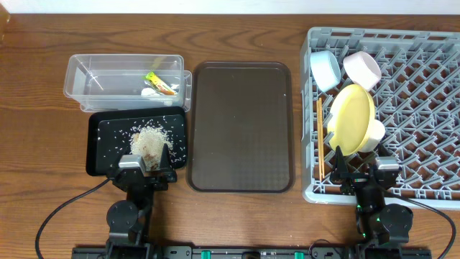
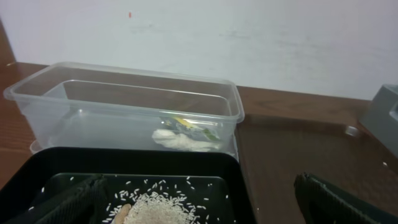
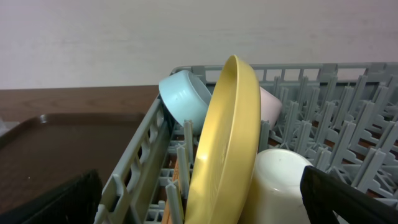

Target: Sort waste into correct bins and load items into the dishwasher rack

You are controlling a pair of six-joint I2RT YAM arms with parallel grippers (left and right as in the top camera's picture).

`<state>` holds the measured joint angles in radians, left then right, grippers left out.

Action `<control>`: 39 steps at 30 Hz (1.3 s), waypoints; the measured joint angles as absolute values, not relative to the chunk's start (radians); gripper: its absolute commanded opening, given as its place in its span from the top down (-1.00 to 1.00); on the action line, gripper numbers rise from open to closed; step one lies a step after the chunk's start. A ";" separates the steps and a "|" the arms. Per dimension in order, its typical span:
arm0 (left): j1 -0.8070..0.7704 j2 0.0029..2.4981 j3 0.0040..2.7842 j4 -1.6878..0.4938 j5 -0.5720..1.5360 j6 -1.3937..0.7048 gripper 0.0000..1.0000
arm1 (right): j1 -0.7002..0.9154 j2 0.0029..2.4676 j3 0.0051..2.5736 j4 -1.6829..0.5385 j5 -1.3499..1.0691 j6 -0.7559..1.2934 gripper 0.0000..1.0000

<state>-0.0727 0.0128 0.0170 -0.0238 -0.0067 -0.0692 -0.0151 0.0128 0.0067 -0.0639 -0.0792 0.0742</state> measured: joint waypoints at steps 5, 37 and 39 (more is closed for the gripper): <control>-0.073 0.013 0.018 -0.025 -0.002 -0.051 -0.95 | -0.015 0.013 0.007 -0.064 -0.079 0.074 -0.99; -0.073 0.013 0.019 -0.026 0.001 -0.050 -0.95 | -0.015 0.013 0.007 -0.064 -0.079 0.074 -0.99; -0.073 0.013 0.019 -0.026 0.001 -0.050 -0.95 | -0.015 0.013 0.007 -0.064 -0.079 0.074 -0.98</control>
